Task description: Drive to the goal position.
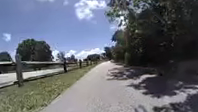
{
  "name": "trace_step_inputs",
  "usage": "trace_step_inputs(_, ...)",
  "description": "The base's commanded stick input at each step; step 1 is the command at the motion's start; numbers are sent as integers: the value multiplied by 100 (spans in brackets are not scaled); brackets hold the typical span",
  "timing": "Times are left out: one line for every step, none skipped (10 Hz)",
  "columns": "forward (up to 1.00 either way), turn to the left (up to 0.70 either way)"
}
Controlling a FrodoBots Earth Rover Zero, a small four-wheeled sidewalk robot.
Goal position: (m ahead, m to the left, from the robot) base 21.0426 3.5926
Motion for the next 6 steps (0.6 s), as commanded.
trace_step_inputs(50, 0)
trace_step_inputs(50, 0)
trace_step_inputs(50, 0)
trace_step_inputs(50, 0)
trace_step_inputs(50, 0)
trace_step_inputs(50, 0)
